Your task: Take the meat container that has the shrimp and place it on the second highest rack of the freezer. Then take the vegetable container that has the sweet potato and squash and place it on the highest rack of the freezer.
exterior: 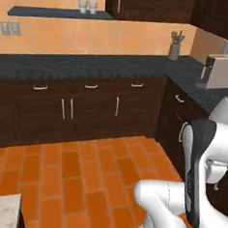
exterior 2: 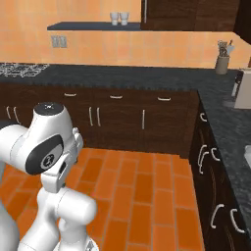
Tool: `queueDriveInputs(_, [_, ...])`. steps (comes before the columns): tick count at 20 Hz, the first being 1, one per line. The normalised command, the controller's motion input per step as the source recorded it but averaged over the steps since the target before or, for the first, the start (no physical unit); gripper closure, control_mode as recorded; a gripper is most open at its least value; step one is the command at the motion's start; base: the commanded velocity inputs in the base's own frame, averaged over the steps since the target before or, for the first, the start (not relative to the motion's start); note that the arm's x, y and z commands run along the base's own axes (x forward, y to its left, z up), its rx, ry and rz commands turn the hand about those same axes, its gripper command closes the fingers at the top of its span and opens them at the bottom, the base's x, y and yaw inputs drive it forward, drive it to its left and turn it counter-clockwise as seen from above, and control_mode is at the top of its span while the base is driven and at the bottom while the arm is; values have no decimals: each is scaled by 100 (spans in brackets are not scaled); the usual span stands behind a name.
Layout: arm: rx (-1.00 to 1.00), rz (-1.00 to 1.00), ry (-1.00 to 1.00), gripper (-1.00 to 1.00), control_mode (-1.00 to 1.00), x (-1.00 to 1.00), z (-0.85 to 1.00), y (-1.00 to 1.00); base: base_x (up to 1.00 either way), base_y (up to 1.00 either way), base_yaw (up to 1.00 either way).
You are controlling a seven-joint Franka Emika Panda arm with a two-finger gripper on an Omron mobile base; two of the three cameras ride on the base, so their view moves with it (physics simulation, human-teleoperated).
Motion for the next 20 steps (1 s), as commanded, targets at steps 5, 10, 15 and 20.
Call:
queueDriveInputs(5, [0, 0, 0, -100, 100, 0, 0, 0, 51, -13, -66])
queueDriveInputs(10, [0, 0, 0, -100, 100, 0, 0, 0, 3, -1, -88])
queueDriveInputs(15, [0, 0, 0, -100, 100, 0, 0, 0, 58, 0, -70])
queueDriveInputs(20, [0, 0, 0, -100, 100, 0, 0, 0, 100, 29, -42])
